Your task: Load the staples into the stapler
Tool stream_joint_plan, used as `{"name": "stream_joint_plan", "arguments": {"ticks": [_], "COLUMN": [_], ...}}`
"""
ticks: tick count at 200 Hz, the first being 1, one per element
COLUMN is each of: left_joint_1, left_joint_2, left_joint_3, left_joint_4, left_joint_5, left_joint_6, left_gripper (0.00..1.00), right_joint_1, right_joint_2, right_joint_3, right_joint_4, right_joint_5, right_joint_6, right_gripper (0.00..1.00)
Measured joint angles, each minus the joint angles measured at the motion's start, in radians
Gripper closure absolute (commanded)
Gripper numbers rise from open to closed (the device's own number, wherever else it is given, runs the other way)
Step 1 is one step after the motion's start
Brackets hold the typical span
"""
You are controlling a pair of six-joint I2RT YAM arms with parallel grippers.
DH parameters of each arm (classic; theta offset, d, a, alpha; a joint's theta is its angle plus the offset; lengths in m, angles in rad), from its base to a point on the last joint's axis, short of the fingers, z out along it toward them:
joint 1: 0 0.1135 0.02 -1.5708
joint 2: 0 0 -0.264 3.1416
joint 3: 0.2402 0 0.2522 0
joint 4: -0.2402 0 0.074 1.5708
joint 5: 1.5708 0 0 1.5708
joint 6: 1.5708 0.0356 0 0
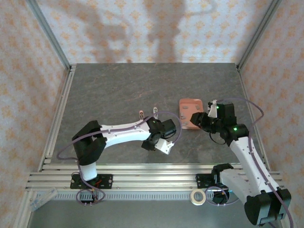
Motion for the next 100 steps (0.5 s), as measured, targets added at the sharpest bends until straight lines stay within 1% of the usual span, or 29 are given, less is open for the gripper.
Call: {"name": "stream_joint_plan", "arguments": {"ticks": [100], "left_joint_1": [-0.033], "left_joint_2": [0.166], "left_joint_3": [0.086], "left_joint_4": [-0.001], "left_joint_5": [-0.022], "left_joint_6": [-0.005], "left_gripper": [0.75], "right_joint_1": [0.000], "right_joint_2": [-0.011], "right_joint_3": [0.018], "right_joint_4": [-0.068], "right_joint_5": [0.033], "right_joint_6": [-0.041], "right_gripper": [0.58]}}
